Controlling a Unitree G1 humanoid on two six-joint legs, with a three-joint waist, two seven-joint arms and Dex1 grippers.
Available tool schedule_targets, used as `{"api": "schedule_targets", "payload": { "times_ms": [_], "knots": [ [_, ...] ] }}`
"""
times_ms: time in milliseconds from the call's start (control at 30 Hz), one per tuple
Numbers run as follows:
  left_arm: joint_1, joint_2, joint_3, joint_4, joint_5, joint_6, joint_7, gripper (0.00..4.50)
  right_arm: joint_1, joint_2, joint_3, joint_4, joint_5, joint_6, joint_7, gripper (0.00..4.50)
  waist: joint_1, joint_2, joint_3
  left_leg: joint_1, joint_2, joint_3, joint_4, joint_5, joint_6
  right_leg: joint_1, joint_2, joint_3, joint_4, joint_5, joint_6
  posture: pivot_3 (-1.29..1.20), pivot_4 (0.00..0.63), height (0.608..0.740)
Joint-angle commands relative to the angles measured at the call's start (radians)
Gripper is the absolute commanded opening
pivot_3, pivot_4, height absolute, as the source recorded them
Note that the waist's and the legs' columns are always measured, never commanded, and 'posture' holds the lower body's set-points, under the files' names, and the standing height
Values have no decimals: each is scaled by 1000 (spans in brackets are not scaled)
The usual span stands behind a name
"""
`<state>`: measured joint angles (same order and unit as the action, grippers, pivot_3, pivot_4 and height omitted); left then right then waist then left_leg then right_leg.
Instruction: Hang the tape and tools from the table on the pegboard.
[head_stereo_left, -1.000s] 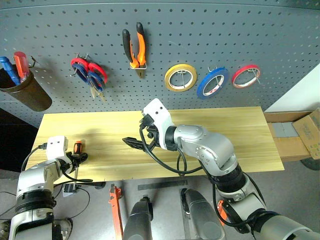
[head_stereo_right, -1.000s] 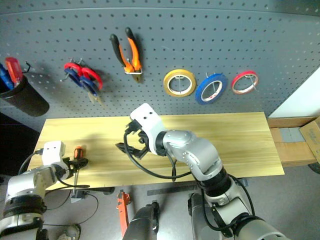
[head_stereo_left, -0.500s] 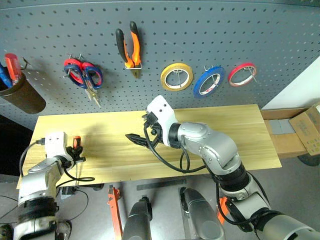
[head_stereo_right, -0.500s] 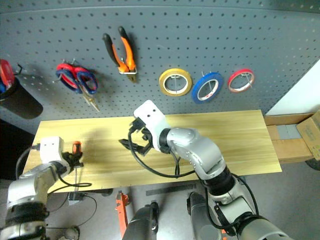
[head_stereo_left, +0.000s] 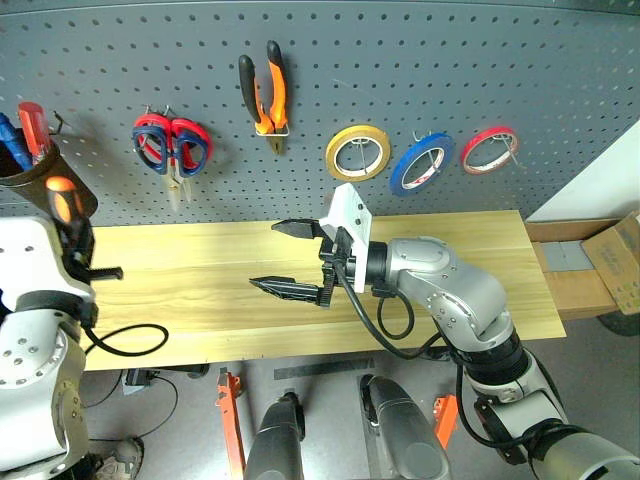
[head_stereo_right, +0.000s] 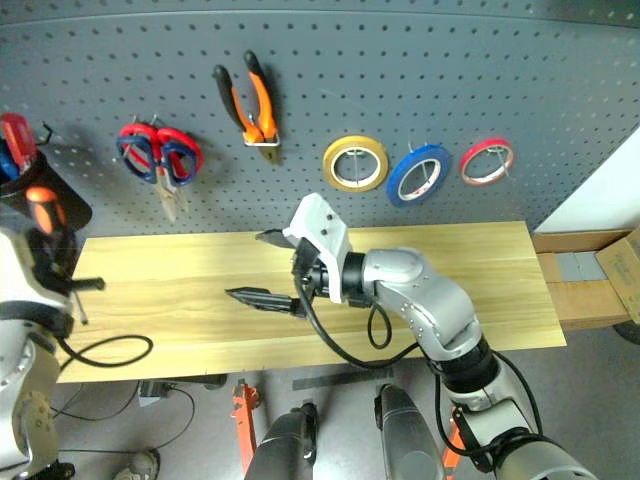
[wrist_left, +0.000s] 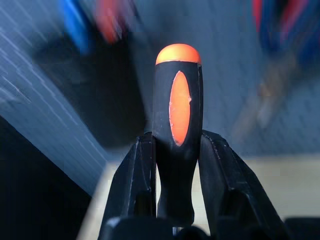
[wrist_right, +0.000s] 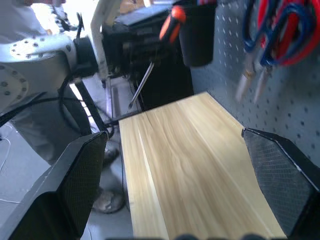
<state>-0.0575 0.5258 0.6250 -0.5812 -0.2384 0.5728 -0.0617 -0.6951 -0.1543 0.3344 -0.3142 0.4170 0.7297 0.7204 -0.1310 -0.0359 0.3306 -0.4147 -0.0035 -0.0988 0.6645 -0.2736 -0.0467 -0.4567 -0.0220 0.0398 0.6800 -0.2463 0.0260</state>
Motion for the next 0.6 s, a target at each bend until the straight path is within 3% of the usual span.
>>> {"api": "schedule_targets", "payload": {
  "times_ms": [33,233,367,600],
  "knots": [
    [-47,46,63,-54,31,-34,23,845,-19,8,-10,-8,10,-35,11,4500,1,0,0,0,0,0,0,0,0,0,0,0,0,1,0,-141,308,740],
    [-252,157,120,63,4,-33,25,845,-40,22,-22,33,-6,-62,-17,4500,10,-2,-1,0,0,1,1,1,-1,0,1,-2,0,1,1,-136,299,740],
    [-445,248,97,209,-19,-95,-1,845,-52,48,-41,62,-13,-64,-62,4500,18,-3,-2,0,0,3,1,1,-1,0,1,-3,0,1,1,-149,291,740],
    [-605,302,31,449,14,-242,-26,844,-48,57,-42,77,-30,-74,-88,4500,19,-3,-2,-1,-1,3,1,3,-5,-1,0,-2,-1,2,2,-151,284,740]
  ]
}}
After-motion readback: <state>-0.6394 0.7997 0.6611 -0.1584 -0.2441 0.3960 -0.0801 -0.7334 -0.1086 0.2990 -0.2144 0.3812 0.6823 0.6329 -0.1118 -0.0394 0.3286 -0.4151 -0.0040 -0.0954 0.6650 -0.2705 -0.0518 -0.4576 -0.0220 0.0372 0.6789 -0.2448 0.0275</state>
